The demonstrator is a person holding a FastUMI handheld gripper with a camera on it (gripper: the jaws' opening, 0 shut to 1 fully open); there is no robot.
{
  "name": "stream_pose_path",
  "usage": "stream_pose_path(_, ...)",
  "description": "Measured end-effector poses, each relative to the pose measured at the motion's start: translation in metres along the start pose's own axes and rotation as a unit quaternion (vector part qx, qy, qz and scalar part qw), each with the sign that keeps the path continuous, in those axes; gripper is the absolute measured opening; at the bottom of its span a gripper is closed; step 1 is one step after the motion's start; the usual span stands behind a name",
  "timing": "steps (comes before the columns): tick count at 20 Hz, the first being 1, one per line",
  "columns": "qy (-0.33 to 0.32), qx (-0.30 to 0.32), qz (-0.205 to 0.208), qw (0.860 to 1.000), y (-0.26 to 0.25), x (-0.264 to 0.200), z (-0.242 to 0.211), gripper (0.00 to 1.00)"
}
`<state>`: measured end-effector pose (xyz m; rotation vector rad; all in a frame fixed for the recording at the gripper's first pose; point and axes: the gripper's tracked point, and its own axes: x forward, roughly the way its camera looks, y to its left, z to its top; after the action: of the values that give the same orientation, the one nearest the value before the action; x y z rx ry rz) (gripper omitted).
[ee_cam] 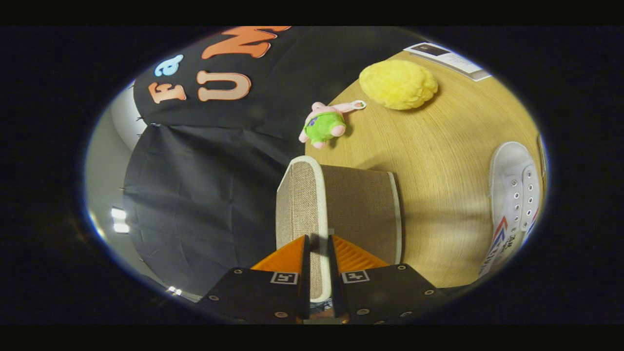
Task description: Open the storage box then place both shoes into the box .Put the left shoe in first, then the right shoe, with the right side of both shoes facing outward in a uniform manner.
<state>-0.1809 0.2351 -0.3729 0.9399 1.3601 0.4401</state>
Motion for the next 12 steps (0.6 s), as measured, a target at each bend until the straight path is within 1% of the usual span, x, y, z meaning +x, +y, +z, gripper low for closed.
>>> stream_pose_path(1,-0.003,0.007,0.015,1.0,0.007,-0.002,0.002,0.17)
stream_pose_path(2,-0.005,0.015,0.037,0.999,0.018,-0.005,0.005,0.17)
stream_pose_path(3,-0.008,0.017,0.05,0.999,0.026,-0.005,0.009,0.17)
stream_pose_path(5,-0.006,-0.008,0.04,0.999,0.022,-0.001,0.008,0.17)
stream_pose_path(8,0.016,-0.02,0.014,1.0,0.008,0.011,-0.005,0.17)
stream_pose_path(10,0.017,-0.03,0.008,0.999,0.006,0.018,-0.006,0.17)
stream_pose_path(11,0.018,-0.032,0.006,0.999,0.006,0.021,-0.008,0.24)
stream_pose_path(12,0.025,-0.029,0.003,0.999,0.005,0.026,-0.011,0.29)
